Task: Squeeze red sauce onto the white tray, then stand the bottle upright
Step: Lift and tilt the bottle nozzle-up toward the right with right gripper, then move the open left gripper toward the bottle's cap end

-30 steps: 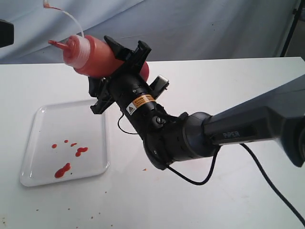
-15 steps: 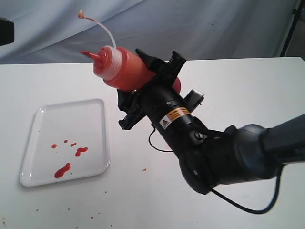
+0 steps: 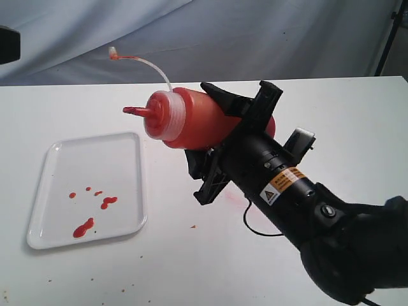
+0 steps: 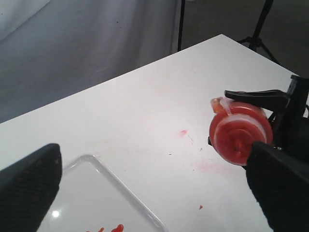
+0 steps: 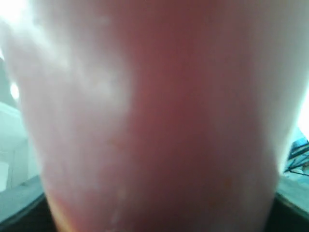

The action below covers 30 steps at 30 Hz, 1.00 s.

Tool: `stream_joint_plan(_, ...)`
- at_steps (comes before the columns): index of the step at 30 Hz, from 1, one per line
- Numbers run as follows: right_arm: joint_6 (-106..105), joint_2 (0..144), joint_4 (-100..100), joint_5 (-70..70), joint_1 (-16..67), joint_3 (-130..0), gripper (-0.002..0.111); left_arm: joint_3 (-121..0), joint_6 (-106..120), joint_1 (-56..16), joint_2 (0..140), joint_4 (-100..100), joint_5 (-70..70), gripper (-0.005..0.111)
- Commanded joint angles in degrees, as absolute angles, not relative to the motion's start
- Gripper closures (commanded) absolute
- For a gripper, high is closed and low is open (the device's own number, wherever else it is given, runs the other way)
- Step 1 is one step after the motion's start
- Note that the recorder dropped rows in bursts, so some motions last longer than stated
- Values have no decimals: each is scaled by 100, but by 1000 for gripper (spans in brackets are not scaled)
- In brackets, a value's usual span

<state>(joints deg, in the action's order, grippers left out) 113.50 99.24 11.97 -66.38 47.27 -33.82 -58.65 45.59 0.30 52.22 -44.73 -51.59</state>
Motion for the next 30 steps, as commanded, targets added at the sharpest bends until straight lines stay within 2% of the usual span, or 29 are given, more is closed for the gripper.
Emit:
stream_joint_plan(1,10553,9460,1027,-6996,4730,-3210,108,-5814,4525,0,5200,-4546,-5234,10)
stream_joint_plan(16,9937,8834,1341,-6996,4730,-2650,108,-5694,4525,0,5200,-4495,-5435,10)
stream_joint_plan(22,9937,8834,1443,-6996,4730,-2650,108,-5318,4712,3,5211,-4336,-4796,10)
stream_joint_plan(26,9937,8834,1443,-6996,4730,-2650,108,-5217,4712,0,5211,-4953,-4783,10)
stream_joint_plan(30,9937,8834,1443,-6996,4730,-2650,108,-5192,4867,0,5211,-4590,-4837,10)
